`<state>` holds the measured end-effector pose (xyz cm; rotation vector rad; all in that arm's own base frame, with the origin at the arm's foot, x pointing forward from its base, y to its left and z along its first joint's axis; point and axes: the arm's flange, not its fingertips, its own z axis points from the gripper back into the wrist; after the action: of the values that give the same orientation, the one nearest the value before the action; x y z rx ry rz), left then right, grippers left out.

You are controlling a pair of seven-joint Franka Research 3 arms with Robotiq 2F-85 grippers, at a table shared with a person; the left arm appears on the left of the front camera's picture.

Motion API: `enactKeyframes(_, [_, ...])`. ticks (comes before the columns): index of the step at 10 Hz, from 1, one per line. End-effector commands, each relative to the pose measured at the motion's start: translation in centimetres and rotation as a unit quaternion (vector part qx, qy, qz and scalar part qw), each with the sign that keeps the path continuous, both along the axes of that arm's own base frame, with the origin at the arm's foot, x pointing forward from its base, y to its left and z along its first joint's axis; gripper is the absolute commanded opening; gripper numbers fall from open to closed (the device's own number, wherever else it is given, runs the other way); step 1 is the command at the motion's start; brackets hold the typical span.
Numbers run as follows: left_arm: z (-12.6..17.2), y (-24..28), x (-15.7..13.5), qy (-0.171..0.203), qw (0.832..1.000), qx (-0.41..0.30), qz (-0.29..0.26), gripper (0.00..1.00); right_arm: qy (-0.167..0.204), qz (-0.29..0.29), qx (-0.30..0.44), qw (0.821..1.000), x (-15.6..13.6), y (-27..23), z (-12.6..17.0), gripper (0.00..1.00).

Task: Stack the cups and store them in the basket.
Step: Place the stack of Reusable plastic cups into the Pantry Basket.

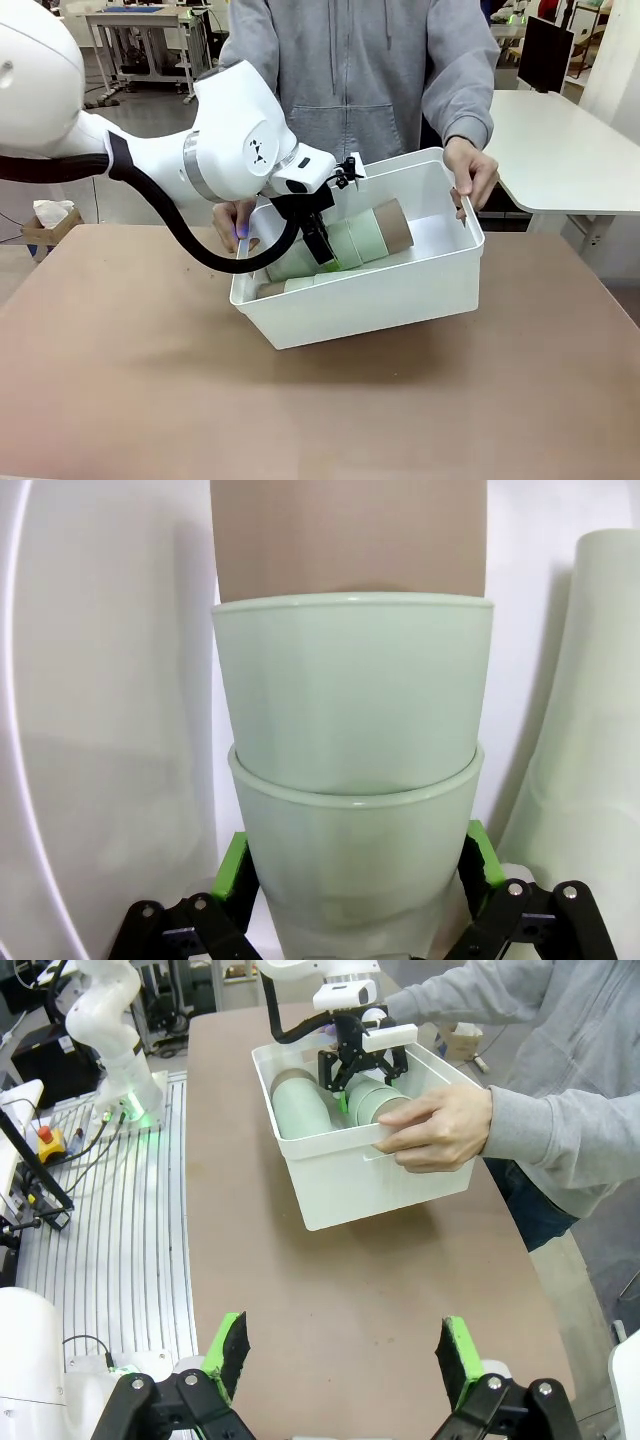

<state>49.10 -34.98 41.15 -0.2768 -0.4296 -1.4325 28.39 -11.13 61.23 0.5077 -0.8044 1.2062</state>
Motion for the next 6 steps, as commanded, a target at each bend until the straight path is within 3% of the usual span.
enactKeyframes(1, [1.9, 1.2, -0.1, 0.002, 1.0, 0.0, -0.018, 1.0, -0.01, 0.009, 0.003, 1.0, 0.1, -0.1, 0.2, 1.0])
enactKeyframes(6, [8.2, 4.1, -2.9, 0.022, 0.999, -0.03, -0.034, 1.0, -0.01, 0.009, 0.003, 1.0, 0.1, -0.1, 0.2, 1.0])
